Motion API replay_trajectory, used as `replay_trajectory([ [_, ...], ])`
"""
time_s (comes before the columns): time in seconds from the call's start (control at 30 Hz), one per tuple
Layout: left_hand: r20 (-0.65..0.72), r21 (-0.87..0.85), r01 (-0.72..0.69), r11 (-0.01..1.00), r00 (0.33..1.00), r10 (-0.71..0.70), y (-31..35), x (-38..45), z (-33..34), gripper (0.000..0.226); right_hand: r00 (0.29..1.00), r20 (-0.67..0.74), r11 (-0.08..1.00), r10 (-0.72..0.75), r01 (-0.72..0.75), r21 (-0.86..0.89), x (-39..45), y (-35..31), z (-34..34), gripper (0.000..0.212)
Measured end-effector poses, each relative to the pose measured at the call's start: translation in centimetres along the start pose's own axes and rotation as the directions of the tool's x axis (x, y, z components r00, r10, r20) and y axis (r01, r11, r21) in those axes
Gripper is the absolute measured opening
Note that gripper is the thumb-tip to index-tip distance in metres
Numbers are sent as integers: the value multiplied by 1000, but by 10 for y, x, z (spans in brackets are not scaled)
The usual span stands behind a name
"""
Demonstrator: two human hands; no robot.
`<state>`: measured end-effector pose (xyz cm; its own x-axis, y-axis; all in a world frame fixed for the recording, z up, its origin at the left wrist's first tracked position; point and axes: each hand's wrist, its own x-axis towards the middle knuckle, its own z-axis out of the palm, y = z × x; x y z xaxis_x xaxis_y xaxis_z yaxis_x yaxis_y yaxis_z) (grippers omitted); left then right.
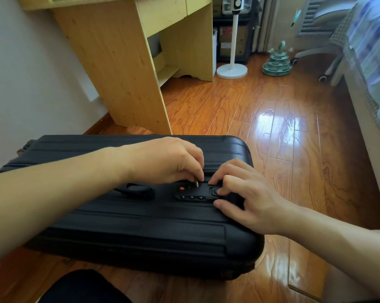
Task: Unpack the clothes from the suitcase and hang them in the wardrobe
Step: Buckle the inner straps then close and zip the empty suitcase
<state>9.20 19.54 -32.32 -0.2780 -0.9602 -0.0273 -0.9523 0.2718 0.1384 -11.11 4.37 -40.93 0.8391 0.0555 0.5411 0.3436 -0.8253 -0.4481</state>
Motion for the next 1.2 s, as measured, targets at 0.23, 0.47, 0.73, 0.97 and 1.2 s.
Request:
replay_trajectory([
  [0.23,-77,31,-33,999,996,36,1,-7,3,6,1000,2,1000,-4,4,5,0,0,0,19],
  [0.47,-35,24,-115,993,993,115,-2,-7,-6,24,1000,6,1000,3,-3,-2,1,0,0,20],
  [0.73,-25,-1,-156,988,987,156,-7,-6,1,23,1000,19,1000,13,-13,-12,0,0,0,20],
  [0.97,39,22,-212,977,977,211,-10,4,-2,32,999,37,1000,11,-11,-10,1,-1,-2,19],
  [1.2,49,107,-230,967,973,226,-12,-1,7,32,999,50,1000,8,-8,-7,1,-1,-2,18],
])
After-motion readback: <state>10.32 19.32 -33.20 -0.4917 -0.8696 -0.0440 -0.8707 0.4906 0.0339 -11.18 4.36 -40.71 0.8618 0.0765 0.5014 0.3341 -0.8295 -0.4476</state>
